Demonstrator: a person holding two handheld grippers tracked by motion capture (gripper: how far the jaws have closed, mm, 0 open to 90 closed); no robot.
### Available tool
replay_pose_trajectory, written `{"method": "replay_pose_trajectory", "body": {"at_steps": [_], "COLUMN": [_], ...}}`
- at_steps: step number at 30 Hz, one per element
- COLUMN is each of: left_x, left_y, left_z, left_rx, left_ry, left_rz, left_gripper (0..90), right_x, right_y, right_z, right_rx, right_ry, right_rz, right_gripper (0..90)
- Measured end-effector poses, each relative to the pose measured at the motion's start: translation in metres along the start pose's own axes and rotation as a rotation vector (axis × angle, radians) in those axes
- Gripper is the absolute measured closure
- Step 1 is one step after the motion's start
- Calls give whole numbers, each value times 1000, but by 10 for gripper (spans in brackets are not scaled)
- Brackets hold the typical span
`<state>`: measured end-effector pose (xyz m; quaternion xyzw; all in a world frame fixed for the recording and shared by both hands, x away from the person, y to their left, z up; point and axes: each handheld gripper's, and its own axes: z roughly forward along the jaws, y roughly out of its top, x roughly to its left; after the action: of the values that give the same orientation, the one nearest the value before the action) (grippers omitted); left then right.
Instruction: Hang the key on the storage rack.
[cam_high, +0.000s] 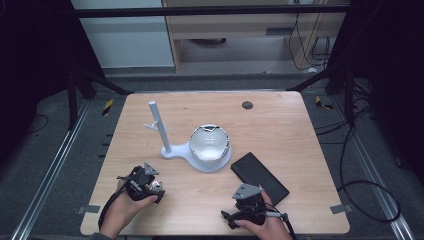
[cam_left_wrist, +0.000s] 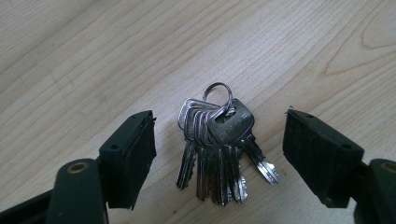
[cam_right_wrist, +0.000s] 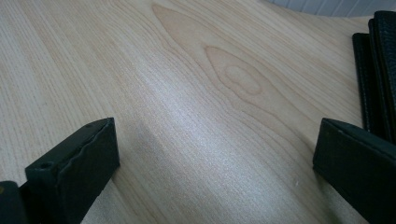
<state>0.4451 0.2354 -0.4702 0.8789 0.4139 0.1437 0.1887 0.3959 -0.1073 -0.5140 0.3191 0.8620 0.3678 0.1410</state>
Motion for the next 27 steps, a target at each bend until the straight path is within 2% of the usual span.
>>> {"method": "replay_pose_trajectory", "body": {"at_steps": [9, 17, 19, 22, 25, 27], "left_x": [1, 6, 7, 10, 10, 12], "left_y": [-2, -3, -3, -3, -4, -4], "left_z": [4, 3, 2, 2, 1, -1], "left_rx": [17, 25, 24, 28, 30, 26], "left_ry": [-23, -53, -60, -81, -83, -86], "left_rz": [-7, -11, -3, 3, 7, 16], "left_gripper": [343, 512, 536, 647, 668, 724], "right_x": [0, 0, 0, 0, 0, 0], "right_y": [0, 0, 0, 0, 0, 0], "right_z": [0, 0, 0, 0, 0, 0], "right_rx": [0, 0, 0, 0, 0, 0], "right_ry": [0, 0, 0, 0, 0, 0], "right_rz": [0, 0, 0, 0, 0, 0], "right_gripper": [5, 5, 5, 5, 5, 5]}}
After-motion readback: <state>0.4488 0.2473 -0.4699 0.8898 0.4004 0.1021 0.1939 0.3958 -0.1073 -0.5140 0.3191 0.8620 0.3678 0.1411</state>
